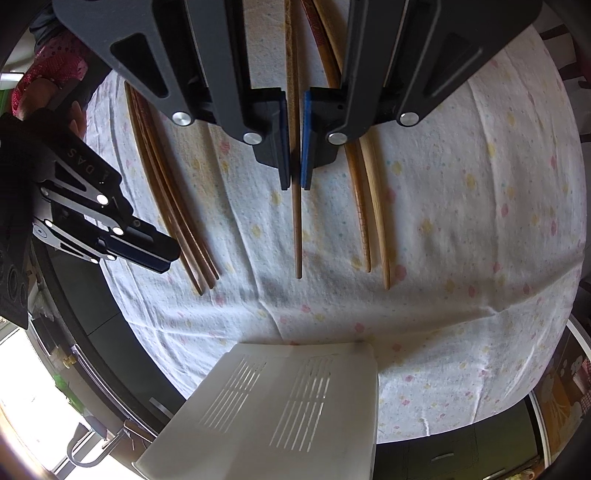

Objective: Organize utensils
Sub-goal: 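Grasp a wooden chopstick with the left tool while the right grasps another, then lift the chopsticks from the cloth with both tools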

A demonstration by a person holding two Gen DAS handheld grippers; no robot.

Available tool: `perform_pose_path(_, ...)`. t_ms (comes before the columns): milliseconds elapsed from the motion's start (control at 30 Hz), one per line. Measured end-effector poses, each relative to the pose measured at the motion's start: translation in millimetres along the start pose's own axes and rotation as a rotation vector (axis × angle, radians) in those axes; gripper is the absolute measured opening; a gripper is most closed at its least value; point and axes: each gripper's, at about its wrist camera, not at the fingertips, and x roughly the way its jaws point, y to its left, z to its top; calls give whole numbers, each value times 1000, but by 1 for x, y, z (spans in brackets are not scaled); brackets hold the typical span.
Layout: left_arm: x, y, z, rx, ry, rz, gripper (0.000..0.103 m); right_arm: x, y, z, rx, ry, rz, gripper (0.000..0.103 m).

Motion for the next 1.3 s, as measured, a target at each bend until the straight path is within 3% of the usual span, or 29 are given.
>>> perform_pose_path(467, -5, -8, -1, 27, -18, 4, 6, 29, 6, 9, -45, 69, -46, 14)
perform_pose_path(567, -8, -11, -1, 34, -29, 6, 6, 31, 9, 11, -54, 67, -56, 7)
perform_pose_path(833, -32, -11, -6, 53, -78, -26, 6, -13, -4, 5, 60, -59, 94, 6)
perform_pose_path(1133, -77, -18, -15, 77, -164, -58, 5, -91, -9, -12, 93, -241, 165, 6)
perform_pose_path(1300, -103, -27, -17, 96, -219, -74, 5, -120, -8, -16, 85, -291, 182, 6)
